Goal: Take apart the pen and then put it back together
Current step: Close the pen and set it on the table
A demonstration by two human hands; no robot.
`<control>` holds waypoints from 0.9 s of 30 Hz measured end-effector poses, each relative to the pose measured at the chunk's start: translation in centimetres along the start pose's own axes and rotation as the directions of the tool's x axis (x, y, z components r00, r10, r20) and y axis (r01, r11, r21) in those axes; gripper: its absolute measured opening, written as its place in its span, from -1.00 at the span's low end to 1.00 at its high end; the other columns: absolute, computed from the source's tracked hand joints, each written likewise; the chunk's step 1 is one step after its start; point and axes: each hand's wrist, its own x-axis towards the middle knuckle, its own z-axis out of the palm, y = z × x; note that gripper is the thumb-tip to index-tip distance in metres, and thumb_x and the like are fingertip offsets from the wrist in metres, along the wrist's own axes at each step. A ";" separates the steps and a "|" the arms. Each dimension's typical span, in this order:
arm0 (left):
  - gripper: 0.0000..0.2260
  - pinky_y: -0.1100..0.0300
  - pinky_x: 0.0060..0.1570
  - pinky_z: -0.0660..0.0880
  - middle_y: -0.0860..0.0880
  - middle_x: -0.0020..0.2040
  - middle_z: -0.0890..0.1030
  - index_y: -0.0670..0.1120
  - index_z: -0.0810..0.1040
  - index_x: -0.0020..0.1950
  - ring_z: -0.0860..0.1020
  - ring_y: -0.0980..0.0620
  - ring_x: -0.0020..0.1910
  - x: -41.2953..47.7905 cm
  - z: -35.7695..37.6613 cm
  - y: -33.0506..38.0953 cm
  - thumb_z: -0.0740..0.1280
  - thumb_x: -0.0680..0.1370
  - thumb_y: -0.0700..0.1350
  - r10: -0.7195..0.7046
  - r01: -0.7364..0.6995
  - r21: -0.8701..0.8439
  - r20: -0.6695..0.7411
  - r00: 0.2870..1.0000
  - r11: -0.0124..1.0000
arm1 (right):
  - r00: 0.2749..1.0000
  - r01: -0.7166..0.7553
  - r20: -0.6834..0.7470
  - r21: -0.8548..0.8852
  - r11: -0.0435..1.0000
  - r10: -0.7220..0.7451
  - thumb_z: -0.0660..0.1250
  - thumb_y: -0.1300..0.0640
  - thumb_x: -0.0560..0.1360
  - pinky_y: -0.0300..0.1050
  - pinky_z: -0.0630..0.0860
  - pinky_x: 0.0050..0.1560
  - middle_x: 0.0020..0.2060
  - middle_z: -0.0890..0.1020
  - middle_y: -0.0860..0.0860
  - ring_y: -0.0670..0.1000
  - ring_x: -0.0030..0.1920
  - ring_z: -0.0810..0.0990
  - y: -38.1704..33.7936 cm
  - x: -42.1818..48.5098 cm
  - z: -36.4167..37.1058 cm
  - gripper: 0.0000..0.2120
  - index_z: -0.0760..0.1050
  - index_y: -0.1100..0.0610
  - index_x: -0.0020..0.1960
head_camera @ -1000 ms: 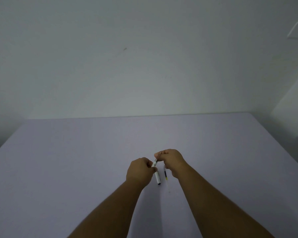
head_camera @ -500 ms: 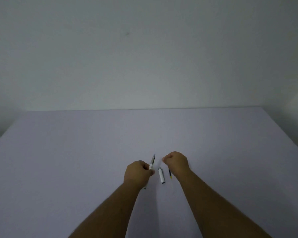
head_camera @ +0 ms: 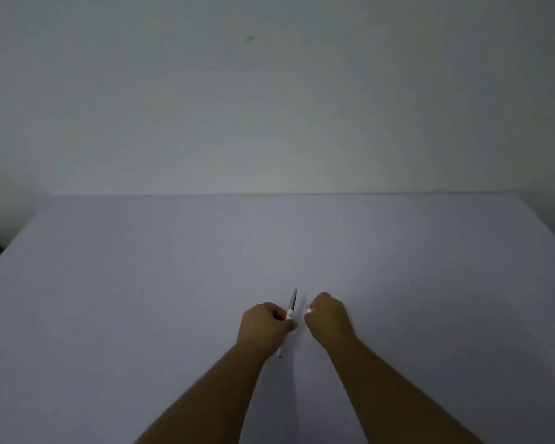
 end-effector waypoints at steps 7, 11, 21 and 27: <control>-0.88 0.10 -0.04 0.61 -0.01 -0.23 0.62 -0.06 0.62 -0.18 0.60 -0.01 -0.18 -0.3 -0.1 0.6 0.49 0.38 -0.06 0.013 -0.013 -0.006 0.024 1.000 1.000 | 0.976 -0.155 0.033 0.796 0.585 0.215 0.26 0.25 0.52 -0.08 0.62 -0.14 -0.14 0.63 0.12 0.04 -0.25 0.62 -1.5 1.7 -3.6 -0.78 0.55 0.22 0.13; -0.89 0.14 -0.08 0.57 0.03 -0.27 0.58 -0.04 0.60 -0.21 0.56 0.04 -0.22 -0.7 0.1 0.9 0.49 0.38 -0.06 0.024 -0.024 0.001 0.039 0.999 1.000 | 0.982 -0.143 0.060 0.854 0.501 0.178 0.26 0.27 0.52 -0.08 0.59 -0.07 -0.05 0.60 0.14 0.03 -0.22 0.63 -2.1 1.4 -4.8 -0.74 0.51 0.22 0.20; -0.89 0.03 -0.03 0.62 0.02 -0.31 0.59 -0.01 0.57 -0.28 0.60 -0.02 -0.22 -2.2 0.1 1.7 0.48 0.39 -0.06 0.059 -0.059 0.001 0.015 0.998 0.998 | 0.988 -0.118 0.154 0.799 0.590 -0.011 0.26 0.32 0.51 -0.13 0.62 -0.14 -0.16 0.64 0.14 0.06 -0.17 0.64 -2.0 -2.0 -5.0 -0.79 0.50 0.23 0.13; -0.90 0.11 -0.13 0.60 0.05 -0.33 0.59 0.02 0.58 -0.29 0.55 0.07 -0.31 -2.7 0.1 1.6 0.47 0.39 -0.05 0.073 -0.073 0.001 -0.016 0.997 0.997 | 0.984 -0.114 0.174 0.805 0.582 -0.047 0.25 0.31 0.53 -0.10 0.61 -0.11 -0.22 0.63 0.11 0.06 -0.17 0.63 -1.8 -3.1 -5.2 -0.82 0.49 0.25 0.12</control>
